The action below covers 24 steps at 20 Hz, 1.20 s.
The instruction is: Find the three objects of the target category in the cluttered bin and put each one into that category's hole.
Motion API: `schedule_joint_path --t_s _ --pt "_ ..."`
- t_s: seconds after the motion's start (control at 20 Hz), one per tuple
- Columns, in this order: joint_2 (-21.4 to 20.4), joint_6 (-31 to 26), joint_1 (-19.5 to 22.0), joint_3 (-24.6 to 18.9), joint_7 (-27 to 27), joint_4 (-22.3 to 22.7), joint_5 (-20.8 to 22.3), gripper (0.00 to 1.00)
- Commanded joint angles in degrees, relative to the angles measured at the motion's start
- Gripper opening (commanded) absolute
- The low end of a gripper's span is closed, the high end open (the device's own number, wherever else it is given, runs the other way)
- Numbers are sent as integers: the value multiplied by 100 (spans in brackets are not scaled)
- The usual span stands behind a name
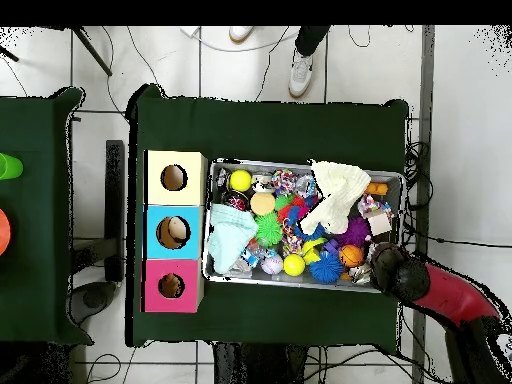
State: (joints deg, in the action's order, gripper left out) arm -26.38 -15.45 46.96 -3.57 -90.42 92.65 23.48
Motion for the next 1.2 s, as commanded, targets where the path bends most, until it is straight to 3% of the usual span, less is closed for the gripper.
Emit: schedule_joint_path --t_s 0.05,0.4,0.45,0.85,1.2 --pt "510 363 347 -740 241 328 642 100" --pt "577 411 219 -601 43 200 911 100" --pt "570 414 177 -567 -11 188 936 0" --pt "583 464 143 -535 -154 187 893 0" --pt "524 121 -76 -420 -260 80 688 0"
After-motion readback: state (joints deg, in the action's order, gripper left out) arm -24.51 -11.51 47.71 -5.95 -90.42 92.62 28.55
